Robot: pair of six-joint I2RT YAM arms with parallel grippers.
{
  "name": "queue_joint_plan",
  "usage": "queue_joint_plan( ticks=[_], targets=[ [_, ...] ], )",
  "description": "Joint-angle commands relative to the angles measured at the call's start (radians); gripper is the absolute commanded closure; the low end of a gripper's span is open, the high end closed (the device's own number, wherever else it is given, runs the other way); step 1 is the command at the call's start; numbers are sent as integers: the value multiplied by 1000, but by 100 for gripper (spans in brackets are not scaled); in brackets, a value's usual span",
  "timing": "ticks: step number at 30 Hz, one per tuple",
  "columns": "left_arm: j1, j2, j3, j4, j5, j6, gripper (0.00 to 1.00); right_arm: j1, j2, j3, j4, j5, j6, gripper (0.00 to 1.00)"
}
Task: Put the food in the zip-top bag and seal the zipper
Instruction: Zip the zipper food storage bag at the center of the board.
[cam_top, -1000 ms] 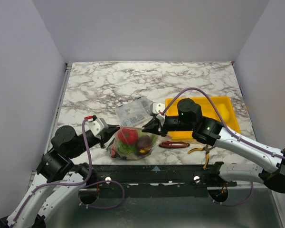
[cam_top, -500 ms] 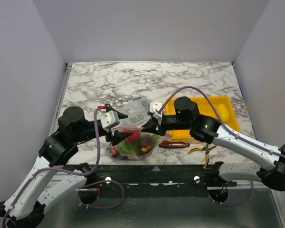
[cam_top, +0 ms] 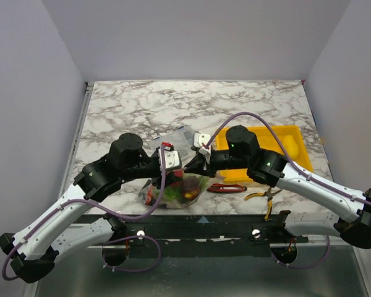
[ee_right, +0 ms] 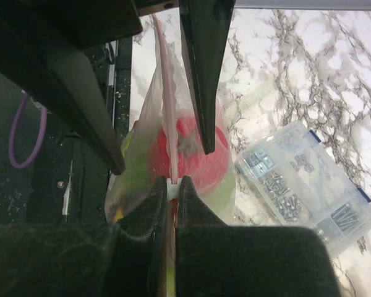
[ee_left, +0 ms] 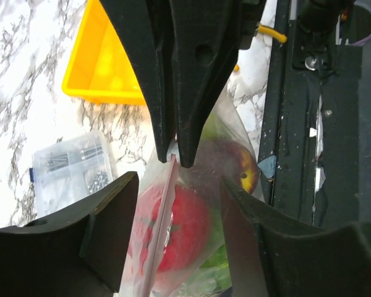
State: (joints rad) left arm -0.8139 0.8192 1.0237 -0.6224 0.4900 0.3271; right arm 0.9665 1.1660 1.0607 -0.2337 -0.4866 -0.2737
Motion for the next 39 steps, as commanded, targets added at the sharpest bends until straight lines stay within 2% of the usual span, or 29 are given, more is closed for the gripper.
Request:
queue_joint_plan(
  ticks=[1,6,12,17,24,35,39],
  targets=[
    [-9,28,43,-21,-67,52,46,-7,-8,46,8,-13,-16,100],
    [-13,53,56,-28,-72,76,52,-7,-15,48,17,-23,-11,100],
    [-13,62,51,-29,-65,75,82,-7,-19,52,11,-15,-12,100],
    [-13,29,33,-41,-96,73,100,-7,-37,33,5,6,-6,100],
    [-12,-79,25,-78,-150,82,100,-8,-108,-64,-13,116,7,100],
    [-10,-194,1,-151,-179,61,100,-9,-369,-207,-128,303,62,100],
    [-10,-204,4,-153,-173,54,100,-8,-411,-215,-125,287,73,100]
  ],
)
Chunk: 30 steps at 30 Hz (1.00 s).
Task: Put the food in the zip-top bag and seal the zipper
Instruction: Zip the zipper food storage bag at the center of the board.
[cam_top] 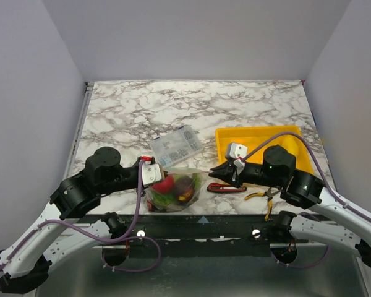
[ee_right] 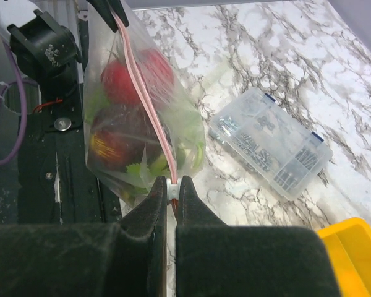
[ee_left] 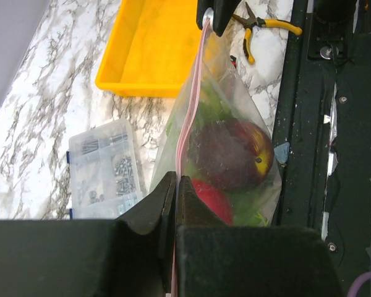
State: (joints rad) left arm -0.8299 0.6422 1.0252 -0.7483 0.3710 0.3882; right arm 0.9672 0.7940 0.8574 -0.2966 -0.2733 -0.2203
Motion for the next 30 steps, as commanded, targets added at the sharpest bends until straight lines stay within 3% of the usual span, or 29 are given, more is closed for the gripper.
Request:
queue_joint_plan(
  ticks=[1,7,8,10,13,18,21,24,30],
  targets=[
    [6,-27,4,-24,-46,-10,100,-9,-32,-4,-55,63,20,100],
    [6,-27,2,-6,-18,-37,100,-9,44,22,-14,37,11,100],
    [6,-32,-2,1,-18,-43,100,-10,56,28,-4,41,32,85],
    [6,-45,-17,26,-27,-52,100,-9,76,34,18,41,92,45],
    [6,-75,-50,67,-64,-74,100,-10,38,-33,115,128,248,31],
    [6,-160,-122,149,-75,-116,100,-12,-103,-308,453,150,379,28],
    [7,-170,-126,151,-73,-129,100,-17,-131,-425,656,22,425,30],
    [7,-172,-126,148,-67,-130,100,-18,-92,-499,850,-48,470,32],
    [8,-181,-123,150,-62,-136,100,-34,18,-530,1032,-82,508,32]
  ],
)
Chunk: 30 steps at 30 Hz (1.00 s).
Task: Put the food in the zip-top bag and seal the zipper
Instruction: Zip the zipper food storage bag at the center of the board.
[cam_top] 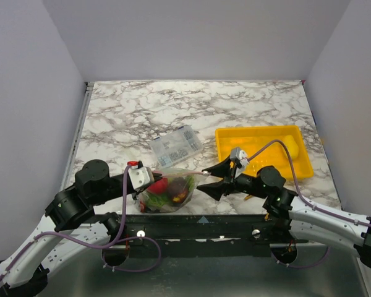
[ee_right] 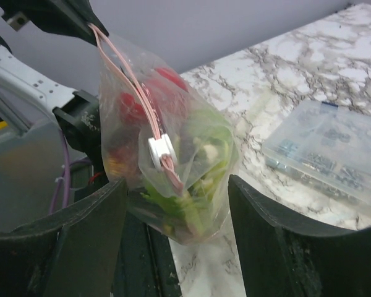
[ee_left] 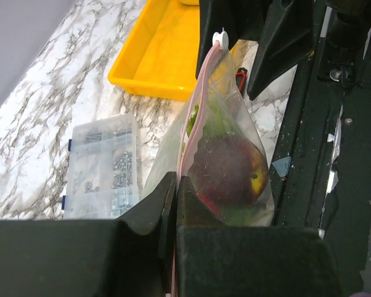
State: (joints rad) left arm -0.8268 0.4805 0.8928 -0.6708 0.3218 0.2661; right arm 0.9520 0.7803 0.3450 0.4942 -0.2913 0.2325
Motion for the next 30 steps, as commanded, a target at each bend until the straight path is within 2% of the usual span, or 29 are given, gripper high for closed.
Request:
queue_joint_plan(
  ticks=[1,3,6,7,8,9,10,12,14,15,18,21,26,30],
  targets=[
    [5,-22,11,70,-12,-14,100,-26,37,-18,252,-77,56,32],
    [5,-27,14,66,-11,-14,100,-36,44,-17,259,-86,63,32],
    [5,-33,15,69,-4,-16,100,-54,78,-5,273,-125,71,41],
    [5,-33,15,68,-3,-16,100,-59,90,-6,289,-141,78,48],
    [4,-34,15,68,-3,-16,100,-64,102,-6,305,-150,84,64],
    [4,-35,16,68,-6,-16,100,-67,108,-4,310,-158,86,72],
    [4,-36,17,67,-6,-18,100,-68,114,-3,313,-162,84,74],
    [4,-41,18,66,-6,-20,100,-71,117,-6,311,-159,81,69],
    [5,-43,17,65,-10,-21,100,-74,118,-11,314,-157,86,55],
    [4,-45,17,63,-12,-20,100,-76,121,-10,316,-160,88,53],
    [4,-45,17,62,-16,-20,100,-78,137,-10,337,-174,103,54],
    [4,-49,18,59,-19,-21,100,-81,150,-13,349,-193,109,59],
    [4,-52,24,57,-25,-18,100,-83,162,-26,359,-214,114,50],
    [4,-51,23,56,-26,-16,100,-84,191,-27,395,-237,129,55]
  ],
)
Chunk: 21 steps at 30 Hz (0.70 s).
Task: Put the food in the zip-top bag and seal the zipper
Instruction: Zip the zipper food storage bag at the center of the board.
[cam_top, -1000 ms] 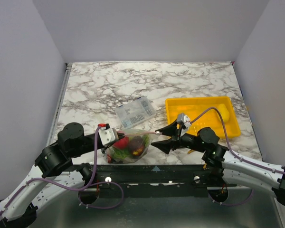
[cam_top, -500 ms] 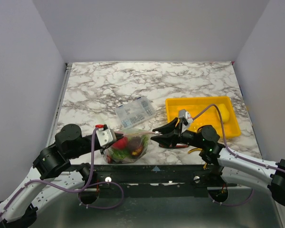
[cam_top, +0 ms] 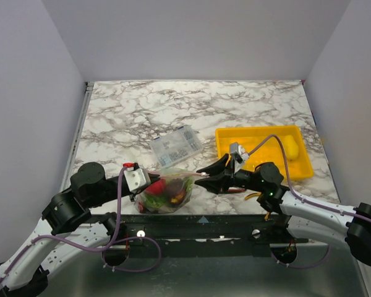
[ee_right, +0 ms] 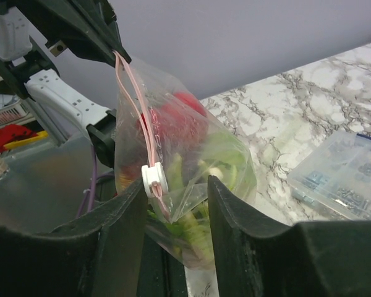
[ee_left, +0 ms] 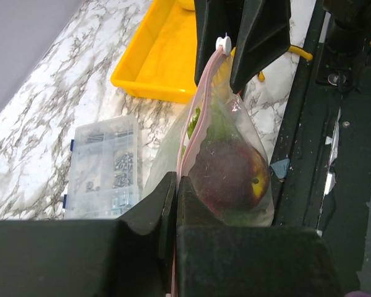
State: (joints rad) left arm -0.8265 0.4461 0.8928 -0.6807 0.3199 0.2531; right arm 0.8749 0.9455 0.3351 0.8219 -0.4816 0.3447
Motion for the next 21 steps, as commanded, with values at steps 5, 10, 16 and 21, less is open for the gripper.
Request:
queue_joint_plan(
  ticks=[5,10,16,21],
  targets=[
    [3,-24,18,64,-27,-6,100,-10,42,-21,85,-47,18,63],
    [3,-10,40,47,-27,-25,94,-14,40,-14,89,-48,26,100],
    [4,192,195,-39,105,-77,18,-14,39,25,64,-87,52,100],
    [1,376,288,5,242,-104,18,-14,24,71,-16,-121,40,100]
  ],
)
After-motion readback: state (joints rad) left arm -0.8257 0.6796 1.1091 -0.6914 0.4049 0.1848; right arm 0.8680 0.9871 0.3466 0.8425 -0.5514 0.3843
